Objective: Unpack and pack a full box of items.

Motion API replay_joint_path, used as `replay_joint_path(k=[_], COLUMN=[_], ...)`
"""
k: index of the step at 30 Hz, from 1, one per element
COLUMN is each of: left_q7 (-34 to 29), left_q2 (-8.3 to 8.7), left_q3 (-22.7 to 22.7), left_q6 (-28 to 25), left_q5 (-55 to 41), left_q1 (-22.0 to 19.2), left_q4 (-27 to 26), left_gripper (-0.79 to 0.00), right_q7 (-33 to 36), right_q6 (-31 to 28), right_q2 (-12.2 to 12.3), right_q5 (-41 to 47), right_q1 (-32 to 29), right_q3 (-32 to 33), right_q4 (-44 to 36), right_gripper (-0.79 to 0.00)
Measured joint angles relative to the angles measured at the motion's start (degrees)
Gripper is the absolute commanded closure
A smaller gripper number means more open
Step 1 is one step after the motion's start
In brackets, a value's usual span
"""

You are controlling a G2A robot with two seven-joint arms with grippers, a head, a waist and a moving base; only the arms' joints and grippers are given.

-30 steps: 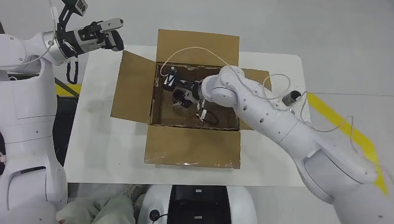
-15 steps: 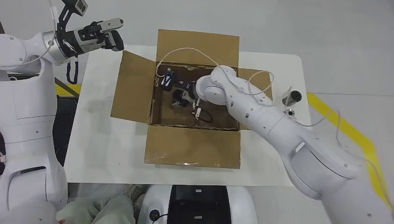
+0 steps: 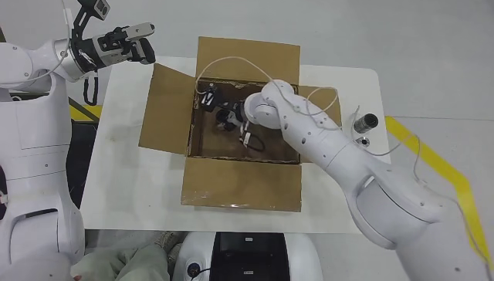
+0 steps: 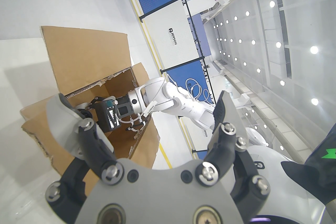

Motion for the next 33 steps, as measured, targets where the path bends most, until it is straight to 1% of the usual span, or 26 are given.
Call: replay_joint_path(k=[4, 7, 10, 16, 19, 23, 26, 29, 33], left_q7=[0.0, 0.0, 0.0, 0.0, 0.0, 0.0, 0.0, 0.0, 0.0], left_q2=[0.0, 0.0, 0.0, 0.0, 0.0, 0.0, 0.0, 0.0, 0.0], left_q3=[0.0, 0.0, 0.0, 0.0, 0.0, 0.0, 0.0, 0.0, 0.0], left_q6=[0.0, 0.0, 0.0, 0.0, 0.0, 0.0, 0.0, 0.0, 0.0], left_q5=[0.0, 0.0, 0.0, 0.0, 0.0, 0.0, 0.0, 0.0, 0.0], left_q1=[0.0, 0.0, 0.0, 0.0, 0.0, 0.0, 0.0, 0.0, 0.0], left_q4=[0.0, 0.0, 0.0, 0.0, 0.0, 0.0, 0.0, 0.0, 0.0], left_gripper=[-0.785, -0.785, -0.785, -0.785, -0.785, -0.785, -0.785, -0.785, -0.785], right_q7=[0.67, 1.75, 3.41, 7.93, 10.47, 14.21, 16.89, 19.14, 20.33], right_q6=[0.57, 1.08, 1.89, 3.67, 4.24, 4.47, 4.84, 5.18, 4.63], right_q2=[0.48, 1.41, 2.72, 6.31, 8.48, 11.51, 13.35, 14.8, 16.54], right_q5=[-0.91, -1.61, -2.45, -4.95, -6.49, -8.64, -10.4, -11.78, -12.85], right_q1=[-0.24, -0.91, -2.01, -5.98, -9.1, -14.67, -18.85, -22.87, -28.34], right_q3=[1.09, 2.42, 4.18, 9.12, 12.51, 17.91, 21.67, 24.9, 29.48], right_q4=[-2.62, -5.65, -9.56, -20.01, -26.59, -36.58, -43.23, -49.66, -57.39], right_gripper=[0.0, 0.0, 0.0, 0.0, 0.0, 0.0, 0.0, 0.0, 0.0])
